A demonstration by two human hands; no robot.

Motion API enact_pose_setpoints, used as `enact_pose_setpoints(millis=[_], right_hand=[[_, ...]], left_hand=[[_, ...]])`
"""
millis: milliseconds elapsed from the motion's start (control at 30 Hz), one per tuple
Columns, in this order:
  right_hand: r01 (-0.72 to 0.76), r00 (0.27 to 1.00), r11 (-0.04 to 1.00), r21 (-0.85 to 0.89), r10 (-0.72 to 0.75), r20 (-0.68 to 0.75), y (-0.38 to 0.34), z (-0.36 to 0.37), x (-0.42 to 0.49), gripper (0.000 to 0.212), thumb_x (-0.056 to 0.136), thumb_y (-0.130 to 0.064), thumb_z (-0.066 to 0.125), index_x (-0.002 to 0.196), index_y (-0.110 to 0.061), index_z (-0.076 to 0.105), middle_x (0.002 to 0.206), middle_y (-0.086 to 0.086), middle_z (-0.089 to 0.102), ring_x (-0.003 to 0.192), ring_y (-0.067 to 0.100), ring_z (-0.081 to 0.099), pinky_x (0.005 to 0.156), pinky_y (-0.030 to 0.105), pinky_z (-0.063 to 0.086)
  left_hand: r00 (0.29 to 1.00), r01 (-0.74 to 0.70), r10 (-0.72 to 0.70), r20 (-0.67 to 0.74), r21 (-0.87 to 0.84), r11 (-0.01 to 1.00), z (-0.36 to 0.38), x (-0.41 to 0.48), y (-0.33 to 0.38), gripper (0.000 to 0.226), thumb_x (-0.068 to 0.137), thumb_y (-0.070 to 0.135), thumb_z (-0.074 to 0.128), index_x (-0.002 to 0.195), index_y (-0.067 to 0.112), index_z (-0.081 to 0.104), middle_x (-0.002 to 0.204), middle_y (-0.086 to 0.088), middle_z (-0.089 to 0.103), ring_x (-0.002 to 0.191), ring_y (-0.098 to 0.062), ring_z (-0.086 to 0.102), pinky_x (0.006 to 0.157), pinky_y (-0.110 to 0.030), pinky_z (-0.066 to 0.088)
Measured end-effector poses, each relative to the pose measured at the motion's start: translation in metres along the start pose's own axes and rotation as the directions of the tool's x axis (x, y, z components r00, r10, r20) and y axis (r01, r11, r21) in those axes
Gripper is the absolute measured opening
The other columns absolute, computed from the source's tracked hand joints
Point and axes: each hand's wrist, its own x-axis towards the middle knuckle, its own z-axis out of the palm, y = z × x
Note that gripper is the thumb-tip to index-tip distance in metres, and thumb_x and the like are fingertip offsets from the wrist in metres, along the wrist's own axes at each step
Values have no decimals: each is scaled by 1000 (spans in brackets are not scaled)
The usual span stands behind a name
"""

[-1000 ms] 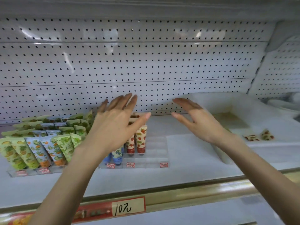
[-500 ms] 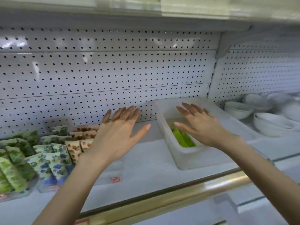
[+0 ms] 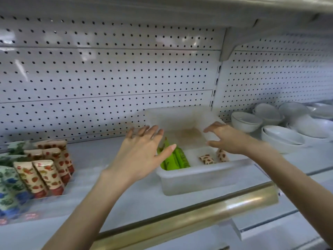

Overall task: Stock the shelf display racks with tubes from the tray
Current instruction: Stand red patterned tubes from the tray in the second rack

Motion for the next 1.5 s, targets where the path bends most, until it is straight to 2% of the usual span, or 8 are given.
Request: enact_pose_setpoints(millis=[133, 367, 467, 600, 833, 1000, 1167, 1500], right_hand=[[-65, 971, 998, -10, 65, 232, 1, 16, 15, 43, 91, -30, 59, 128, -10, 50, 120, 8, 57, 97, 22, 59, 78, 28, 46], [-99, 862, 988, -117, 144, 486, 1, 29, 27, 67, 84, -33, 64, 140, -18, 31, 129, 4, 52, 104, 26, 60, 89, 37, 51], [-35, 852, 993, -113, 89, 516, 0, 33, 26, 54, 85, -31, 61, 132, -17, 38, 119, 2, 54, 104, 25, 58, 90, 37, 49], [-7, 928, 979, 205, -70, 367, -1, 25, 21, 25, 86, -21, 64, 104, -16, 48, 92, -2, 53, 84, 20, 59, 66, 30, 53], [134, 991, 582, 802, -86, -103, -17, -5, 11, 22, 93, -15, 55, 111, -3, 58, 90, -4, 63, 80, 11, 63, 70, 19, 56], [286, 957, 390, 875, -64, -285, -34, -15, 3, 13, 83, -4, 66, 91, -8, 57, 90, 8, 63, 82, 18, 65, 75, 32, 59], [341, 938, 320, 884, -52, -344, -44, -20, -3, 14, 81, -4, 68, 85, -11, 56, 88, 7, 65, 80, 20, 67, 76, 38, 59], [351, 936, 375, 858, -114, -333, -39, -26, -11, 15, 80, -26, 64, 87, -12, 62, 87, 2, 69, 84, 14, 67, 78, 32, 58]], left_hand=[[1000, -20, 20, 1, 3, 1000, 5, 13, 16, 98, 66, 68, -14, 144, 24, 28, 152, 6, 27, 140, -13, 21, 114, -41, 13], [999, -27, 27, 17, -34, 999, 12, 22, 25, 95, 70, 68, -12, 141, 24, 33, 150, 7, 31, 138, -14, 24, 115, -43, 16], [1000, -14, 15, 7, -67, 998, 14, 24, 25, 94, 70, 68, -12, 141, 25, 33, 150, 8, 30, 138, -13, 24, 115, -42, 16], [999, -9, 5, -40, -116, 993, 13, 24, 27, 92, 72, 66, -10, 138, 24, 39, 150, 7, 28, 139, -13, 20, 113, -37, 17], [999, 6, -17, -37, -275, 961, 9, 26, 28, 56, 94, 53, 32, 141, 23, 35, 150, 8, 31, 135, -14, 29, 105, -30, 27], [986, -4, -108, -130, -658, 753, 11, 27, 32, 34, 89, 36, 57, 120, 23, 60, 116, 10, 65, 105, -6, 59, 85, -24, 45], [967, -46, -183, -176, -831, 555, 7, 26, 34, 19, 81, 21, 70, 99, 17, 66, 93, 10, 68, 85, 3, 62, 80, -18, 51], [979, -54, -130, -156, -817, 574, 6, 23, 32, 16, 80, 22, 71, 94, 16, 67, 83, 19, 64, 82, 2, 60, 66, -4, 42]])
